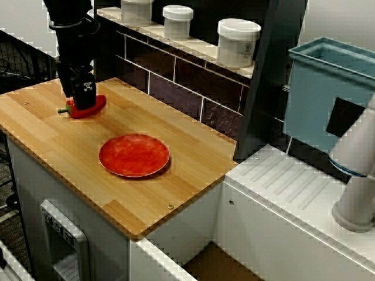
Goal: Put the object on the plate
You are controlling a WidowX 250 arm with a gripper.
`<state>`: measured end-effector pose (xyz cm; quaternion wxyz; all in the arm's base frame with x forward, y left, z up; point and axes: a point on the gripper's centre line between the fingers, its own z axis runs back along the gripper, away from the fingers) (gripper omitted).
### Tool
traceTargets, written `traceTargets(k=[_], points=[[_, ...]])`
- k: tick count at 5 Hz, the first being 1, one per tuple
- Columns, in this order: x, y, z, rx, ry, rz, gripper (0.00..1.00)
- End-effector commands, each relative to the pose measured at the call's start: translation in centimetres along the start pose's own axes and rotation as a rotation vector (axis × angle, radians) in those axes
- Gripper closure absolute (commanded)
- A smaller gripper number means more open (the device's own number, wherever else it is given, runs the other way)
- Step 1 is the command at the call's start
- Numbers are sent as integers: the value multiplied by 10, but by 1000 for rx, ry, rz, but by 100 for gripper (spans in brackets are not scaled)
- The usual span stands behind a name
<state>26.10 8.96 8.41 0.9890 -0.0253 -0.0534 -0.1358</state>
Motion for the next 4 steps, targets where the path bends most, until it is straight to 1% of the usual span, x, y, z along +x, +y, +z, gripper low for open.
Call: traceTargets(k=[1, 2, 3, 4], points=[[9, 45, 29, 131, -140, 132, 0], [13, 57, 38, 122, -165, 137, 0], [16, 71, 35, 127, -181, 168, 0], [18, 70, 12, 136, -162, 227, 0]])
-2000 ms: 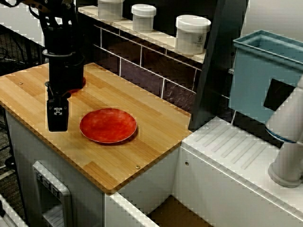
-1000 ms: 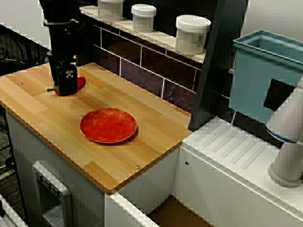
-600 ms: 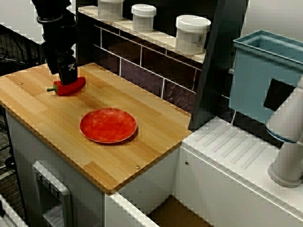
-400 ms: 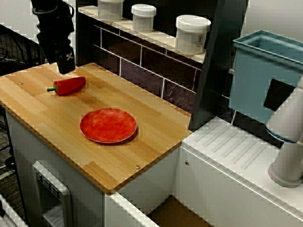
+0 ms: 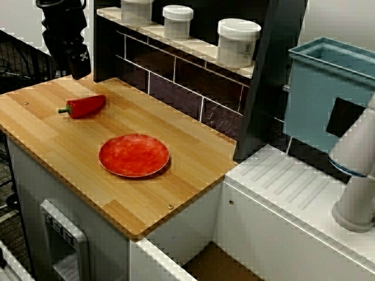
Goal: Put the object on the plate
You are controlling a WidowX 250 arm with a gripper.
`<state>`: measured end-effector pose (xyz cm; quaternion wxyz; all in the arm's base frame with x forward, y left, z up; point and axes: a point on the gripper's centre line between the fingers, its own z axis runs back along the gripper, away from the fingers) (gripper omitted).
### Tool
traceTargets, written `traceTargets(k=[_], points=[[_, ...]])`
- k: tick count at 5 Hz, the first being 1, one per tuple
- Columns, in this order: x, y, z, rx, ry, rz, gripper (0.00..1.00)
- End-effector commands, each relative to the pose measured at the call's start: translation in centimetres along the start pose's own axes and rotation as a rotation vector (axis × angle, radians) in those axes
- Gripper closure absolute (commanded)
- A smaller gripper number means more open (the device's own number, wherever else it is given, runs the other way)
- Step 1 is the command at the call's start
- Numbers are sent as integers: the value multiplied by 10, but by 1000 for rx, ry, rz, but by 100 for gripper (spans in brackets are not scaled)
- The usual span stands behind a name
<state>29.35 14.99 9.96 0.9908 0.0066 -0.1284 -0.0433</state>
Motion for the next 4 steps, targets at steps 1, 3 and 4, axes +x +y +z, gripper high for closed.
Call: traceTargets(k=[1, 3, 4], points=[[2, 0, -21, 89, -13, 79, 0], [8, 0, -39, 79, 33, 90, 0], [10, 2, -50, 79, 77, 83, 0]])
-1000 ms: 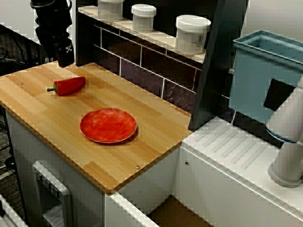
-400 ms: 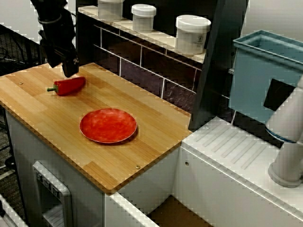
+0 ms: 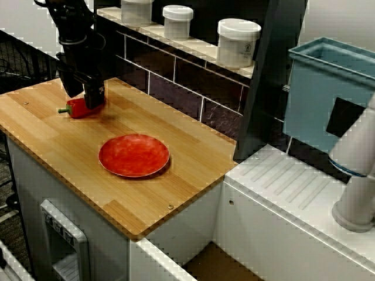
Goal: Put the object on the plate
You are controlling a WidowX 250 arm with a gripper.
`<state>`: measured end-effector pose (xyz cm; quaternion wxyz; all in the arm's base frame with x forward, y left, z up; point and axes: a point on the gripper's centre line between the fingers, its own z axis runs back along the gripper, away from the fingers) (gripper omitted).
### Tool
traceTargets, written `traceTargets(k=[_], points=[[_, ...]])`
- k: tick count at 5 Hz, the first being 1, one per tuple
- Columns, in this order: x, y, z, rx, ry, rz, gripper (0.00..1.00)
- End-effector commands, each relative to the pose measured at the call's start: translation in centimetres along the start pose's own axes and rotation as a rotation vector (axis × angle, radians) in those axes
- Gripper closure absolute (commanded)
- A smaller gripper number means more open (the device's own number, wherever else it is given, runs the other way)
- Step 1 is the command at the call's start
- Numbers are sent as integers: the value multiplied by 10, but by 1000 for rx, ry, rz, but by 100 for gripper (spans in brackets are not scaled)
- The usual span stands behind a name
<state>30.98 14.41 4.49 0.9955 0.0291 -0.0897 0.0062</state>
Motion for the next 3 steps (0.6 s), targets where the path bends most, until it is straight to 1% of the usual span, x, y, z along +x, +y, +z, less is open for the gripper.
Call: traceTargets(k=[1, 2, 3], points=[[9, 9, 1, 30, 16, -7, 0], [7, 7, -2, 10, 32, -32, 100], [3, 1, 6, -21, 48, -65, 100]])
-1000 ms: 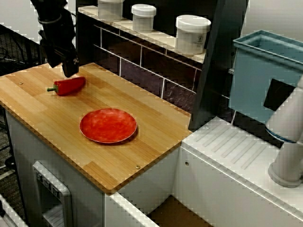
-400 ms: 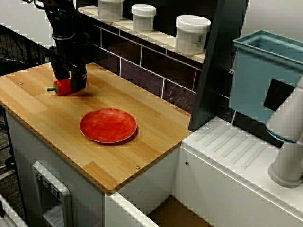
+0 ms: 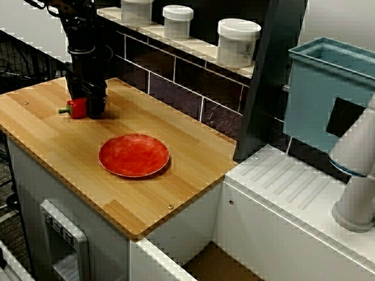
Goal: Put the object on the plate
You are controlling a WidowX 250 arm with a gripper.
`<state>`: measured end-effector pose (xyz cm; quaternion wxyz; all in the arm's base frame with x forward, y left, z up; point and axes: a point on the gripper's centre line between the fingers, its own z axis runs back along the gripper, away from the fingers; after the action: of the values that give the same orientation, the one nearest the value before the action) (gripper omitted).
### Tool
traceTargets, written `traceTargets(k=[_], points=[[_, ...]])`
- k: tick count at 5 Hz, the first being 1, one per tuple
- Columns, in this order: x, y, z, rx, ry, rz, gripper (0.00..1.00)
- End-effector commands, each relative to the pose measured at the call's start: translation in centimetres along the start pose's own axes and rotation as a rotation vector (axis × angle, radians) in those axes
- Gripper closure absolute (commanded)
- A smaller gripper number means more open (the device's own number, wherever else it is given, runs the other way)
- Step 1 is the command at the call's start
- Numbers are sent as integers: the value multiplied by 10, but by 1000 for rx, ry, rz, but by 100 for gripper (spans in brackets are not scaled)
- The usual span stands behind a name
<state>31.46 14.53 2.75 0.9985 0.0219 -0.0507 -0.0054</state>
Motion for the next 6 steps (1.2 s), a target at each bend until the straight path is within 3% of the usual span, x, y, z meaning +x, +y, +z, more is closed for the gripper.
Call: traceTargets(k=[1, 2, 3, 4, 6], points=[[-5, -11, 51, -42, -39, -59, 100], [-13, -24, 79, -80, -60, -79, 100], [-18, -41, 89, -104, -71, -119, 100], [-15, -72, 83, -101, -83, -151, 100], [-15, -120, 80, -151, -42, -229, 100]])
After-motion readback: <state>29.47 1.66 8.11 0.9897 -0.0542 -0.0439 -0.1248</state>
